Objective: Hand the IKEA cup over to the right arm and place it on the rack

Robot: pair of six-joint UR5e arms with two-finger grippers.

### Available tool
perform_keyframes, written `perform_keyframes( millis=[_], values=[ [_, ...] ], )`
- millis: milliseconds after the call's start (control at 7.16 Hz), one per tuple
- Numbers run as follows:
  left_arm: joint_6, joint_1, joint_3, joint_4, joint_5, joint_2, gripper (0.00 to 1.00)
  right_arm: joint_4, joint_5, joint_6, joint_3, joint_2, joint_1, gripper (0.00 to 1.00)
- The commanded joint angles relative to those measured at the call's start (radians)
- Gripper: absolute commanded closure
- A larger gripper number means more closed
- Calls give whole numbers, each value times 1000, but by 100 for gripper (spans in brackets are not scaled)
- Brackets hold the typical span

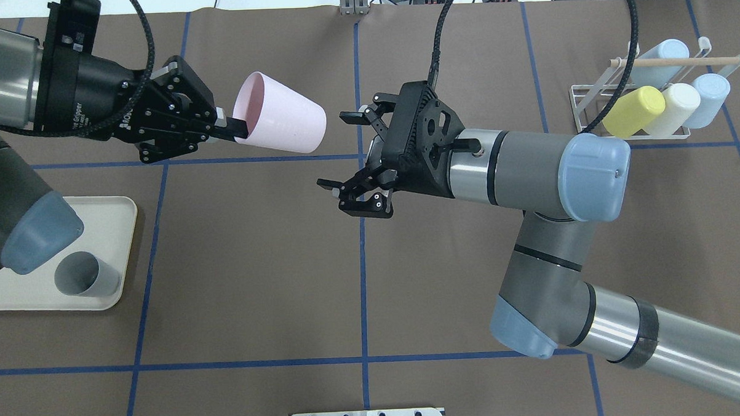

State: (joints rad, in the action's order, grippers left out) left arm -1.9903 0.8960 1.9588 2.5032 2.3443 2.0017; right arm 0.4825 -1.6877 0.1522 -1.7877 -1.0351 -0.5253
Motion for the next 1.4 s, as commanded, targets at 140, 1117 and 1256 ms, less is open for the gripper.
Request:
perform_keyframes(
  millis=[140,1117,1256],
  values=[
    [2,-23,-6,-7,-25,6,100,-1,14,-51,-4,18,4,2],
    [10,-25,-34,-9,-26,28,100,-2,42,-114,-15,20,5,2],
    [10,-25,-35,-9,-26,28,100,-2,42,-114,-15,20,5,2]
  ],
)
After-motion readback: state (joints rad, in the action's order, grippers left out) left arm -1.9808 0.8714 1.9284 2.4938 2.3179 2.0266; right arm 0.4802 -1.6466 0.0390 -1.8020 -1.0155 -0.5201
